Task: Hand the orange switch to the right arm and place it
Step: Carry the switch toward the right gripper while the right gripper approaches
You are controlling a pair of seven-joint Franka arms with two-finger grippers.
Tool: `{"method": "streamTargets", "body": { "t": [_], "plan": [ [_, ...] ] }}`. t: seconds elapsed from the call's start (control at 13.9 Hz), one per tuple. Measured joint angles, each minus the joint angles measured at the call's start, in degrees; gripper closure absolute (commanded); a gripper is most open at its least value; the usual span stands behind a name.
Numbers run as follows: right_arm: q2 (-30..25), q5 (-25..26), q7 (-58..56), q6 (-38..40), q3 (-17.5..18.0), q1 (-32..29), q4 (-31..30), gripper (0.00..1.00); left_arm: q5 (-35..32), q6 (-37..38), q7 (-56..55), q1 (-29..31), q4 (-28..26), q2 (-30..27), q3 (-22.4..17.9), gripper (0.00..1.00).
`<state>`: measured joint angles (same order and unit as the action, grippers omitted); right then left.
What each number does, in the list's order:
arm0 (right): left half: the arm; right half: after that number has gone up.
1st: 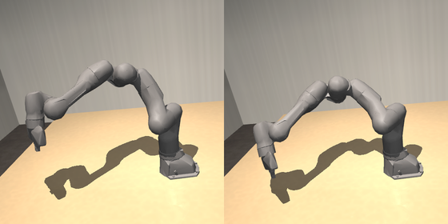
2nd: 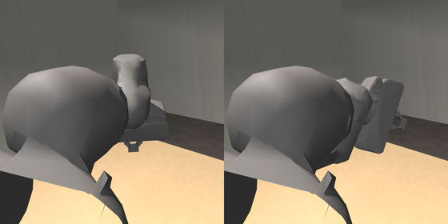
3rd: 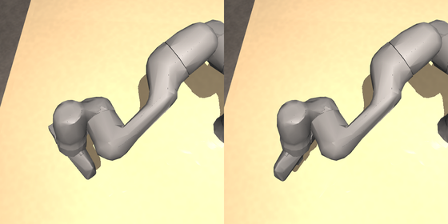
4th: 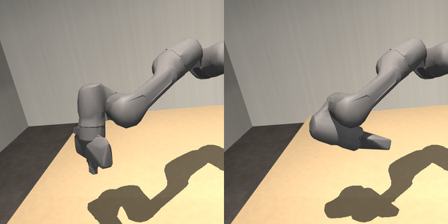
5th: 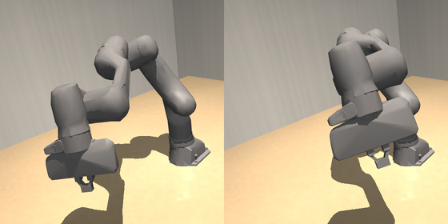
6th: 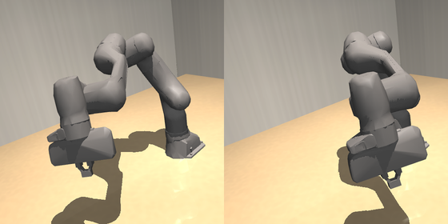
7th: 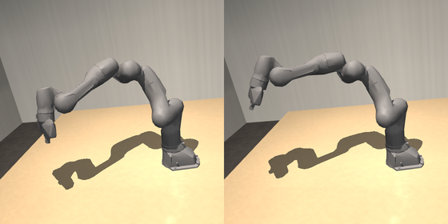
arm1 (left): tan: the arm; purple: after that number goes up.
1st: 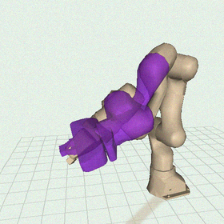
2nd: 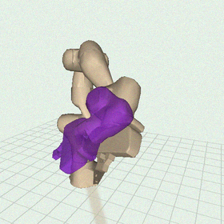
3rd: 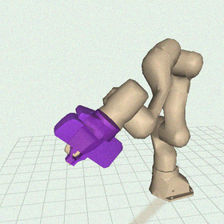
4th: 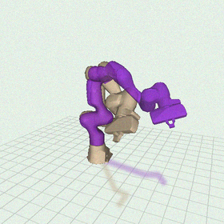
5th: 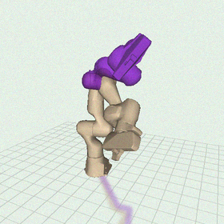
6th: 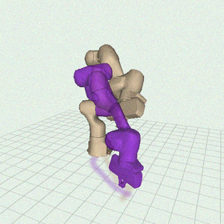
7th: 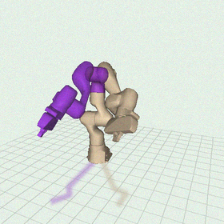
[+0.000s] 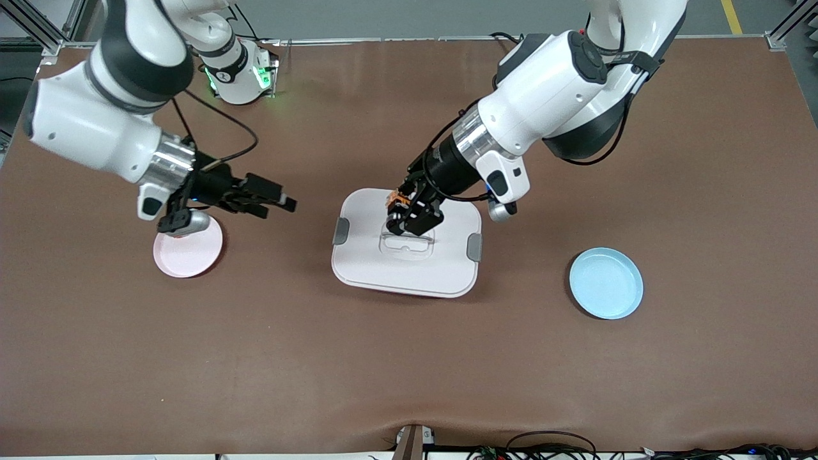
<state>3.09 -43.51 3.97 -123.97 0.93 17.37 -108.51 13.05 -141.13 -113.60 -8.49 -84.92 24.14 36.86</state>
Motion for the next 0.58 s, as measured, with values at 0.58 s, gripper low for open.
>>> {"method": "streamTargets", "body": {
  "t": [0.58],
  "plan": [
    [0.0,-0.2,-1.7,-1.9,0.0,5.5,6.8,0.0,0.0,0.0,-10.9,-4.6,0.5,2.1,0.0,0.72]
  ]
}}
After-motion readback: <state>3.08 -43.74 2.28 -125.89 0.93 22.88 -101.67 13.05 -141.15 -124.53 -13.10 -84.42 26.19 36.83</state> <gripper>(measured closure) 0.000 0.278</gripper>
